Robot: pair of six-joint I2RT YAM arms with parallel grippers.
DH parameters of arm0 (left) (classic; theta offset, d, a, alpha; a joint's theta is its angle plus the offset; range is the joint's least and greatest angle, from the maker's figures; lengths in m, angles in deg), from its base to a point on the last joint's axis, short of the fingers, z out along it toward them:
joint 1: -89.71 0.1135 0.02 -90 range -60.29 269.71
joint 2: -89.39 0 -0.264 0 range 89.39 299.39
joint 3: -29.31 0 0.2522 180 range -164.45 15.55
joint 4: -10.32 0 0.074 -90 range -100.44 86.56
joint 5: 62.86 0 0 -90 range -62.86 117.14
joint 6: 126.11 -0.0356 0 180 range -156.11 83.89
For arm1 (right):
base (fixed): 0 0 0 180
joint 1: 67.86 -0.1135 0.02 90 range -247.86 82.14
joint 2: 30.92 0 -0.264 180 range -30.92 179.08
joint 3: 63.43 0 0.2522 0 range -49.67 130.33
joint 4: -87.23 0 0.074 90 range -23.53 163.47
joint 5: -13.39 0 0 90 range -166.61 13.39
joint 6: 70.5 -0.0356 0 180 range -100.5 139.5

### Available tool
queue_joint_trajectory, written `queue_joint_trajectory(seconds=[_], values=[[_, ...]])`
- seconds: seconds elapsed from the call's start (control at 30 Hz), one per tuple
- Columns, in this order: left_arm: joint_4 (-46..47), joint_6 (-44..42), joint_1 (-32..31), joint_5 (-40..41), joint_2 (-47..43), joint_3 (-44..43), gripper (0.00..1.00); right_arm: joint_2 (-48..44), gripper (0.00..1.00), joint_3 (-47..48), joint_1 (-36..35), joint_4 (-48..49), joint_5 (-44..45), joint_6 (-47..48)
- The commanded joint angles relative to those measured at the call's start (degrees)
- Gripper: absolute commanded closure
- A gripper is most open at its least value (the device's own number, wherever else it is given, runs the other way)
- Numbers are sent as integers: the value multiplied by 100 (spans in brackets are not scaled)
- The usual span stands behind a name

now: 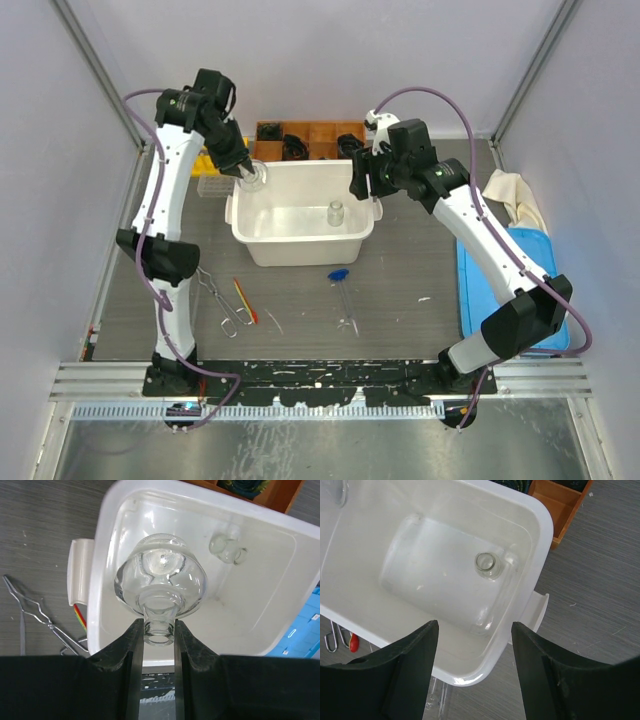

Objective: Organize the chemistry lab equipment
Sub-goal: Place the chemistry item in the storage box.

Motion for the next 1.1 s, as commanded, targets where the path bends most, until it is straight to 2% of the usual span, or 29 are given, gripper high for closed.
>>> queue_joint_trajectory(seconds=[0.0,0.47,1.07], values=[[-182,139,-90,-281,-355,-189,100,-6,34,296,34,254,-138,-102],[293,266,-928,-498,237,-145,100,-16,36,231,34,326,56,-159],[744,62,-1195,-52,807,206,100,114,37,209,34,334,213,-197]])
